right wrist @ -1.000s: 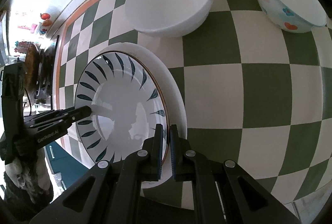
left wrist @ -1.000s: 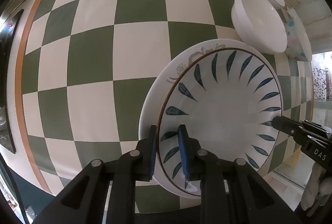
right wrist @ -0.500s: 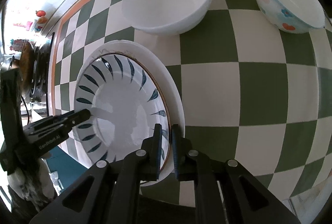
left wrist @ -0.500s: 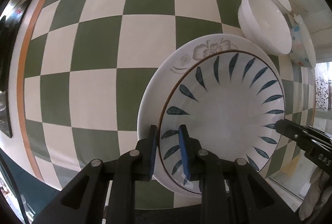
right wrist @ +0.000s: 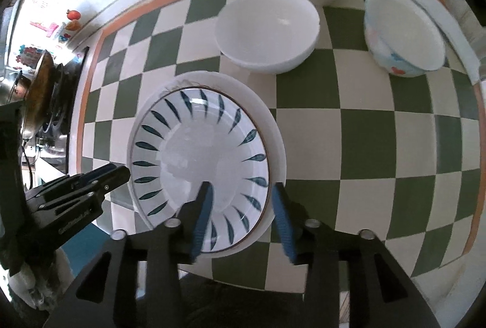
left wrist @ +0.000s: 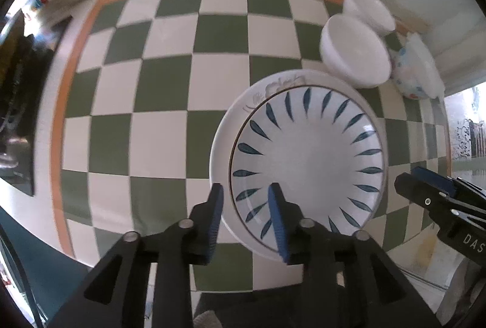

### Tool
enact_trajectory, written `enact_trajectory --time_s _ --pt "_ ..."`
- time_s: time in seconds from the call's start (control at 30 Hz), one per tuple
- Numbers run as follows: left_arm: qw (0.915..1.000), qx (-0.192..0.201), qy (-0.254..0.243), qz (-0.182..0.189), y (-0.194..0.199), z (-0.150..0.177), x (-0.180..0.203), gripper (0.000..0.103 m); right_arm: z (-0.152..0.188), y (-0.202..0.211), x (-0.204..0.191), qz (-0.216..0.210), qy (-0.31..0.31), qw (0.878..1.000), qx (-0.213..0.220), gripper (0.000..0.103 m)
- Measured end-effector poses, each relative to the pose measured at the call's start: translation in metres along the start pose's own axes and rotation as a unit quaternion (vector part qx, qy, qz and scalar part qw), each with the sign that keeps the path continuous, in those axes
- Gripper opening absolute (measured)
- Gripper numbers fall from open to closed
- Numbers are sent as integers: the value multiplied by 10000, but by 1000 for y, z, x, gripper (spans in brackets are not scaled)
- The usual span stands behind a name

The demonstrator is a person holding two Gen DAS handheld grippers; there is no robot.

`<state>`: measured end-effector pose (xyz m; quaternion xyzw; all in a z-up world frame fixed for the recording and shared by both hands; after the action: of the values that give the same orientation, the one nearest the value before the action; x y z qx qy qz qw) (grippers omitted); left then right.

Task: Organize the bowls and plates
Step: 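Lower the plate stack onto the cloth and open both tools, then lift both tools away from the plate stack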

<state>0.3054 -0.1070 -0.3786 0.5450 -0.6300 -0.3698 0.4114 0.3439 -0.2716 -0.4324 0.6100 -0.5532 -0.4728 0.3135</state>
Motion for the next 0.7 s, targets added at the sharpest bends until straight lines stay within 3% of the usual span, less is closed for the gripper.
enact_trajectory --time_s 0.03,0.07,0.1,0.17,0.43,0.57,0.7 --pt "10000 97 -20 -4 8 0 1 33 1 9 -3 -4 2 10000 96 54" --pt "9998 183 -33 -5 16 1 3 43 3 18 -6 -24 -20 9998 187 60" --pt "9996 286 -35 15 25 0 4 60 5 25 -8 -44 -39 9997 236 63" --pt "9987 499 -13 40 45 -3 2 82 10 43 -14 -82 -65 9993 365 76" --pt "9913 1307 -93 -75 120 4 2 88 32 126 -24 281 61 9922 1211 86" --pt "9871 1593 -178 -7 157 16 9 97 47 172 -33 272 79 9867 1599 88" --pt "9827 1837 -233 14 185 27 16 97 64 206 -44 267 135 9818 1873 89"
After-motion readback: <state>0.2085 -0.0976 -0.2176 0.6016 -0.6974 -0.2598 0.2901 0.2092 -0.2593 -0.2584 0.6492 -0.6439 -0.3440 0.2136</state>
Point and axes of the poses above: each gripper's, at about its wrist camera, not at the fingertips, and y roughly against the way its jaws point, x to its right, z to its underside, the point moved 9 cm from there along -y, roughly the way its jaws point, and after that the axes turned 15 degrees about x, right-handed, at the moved point
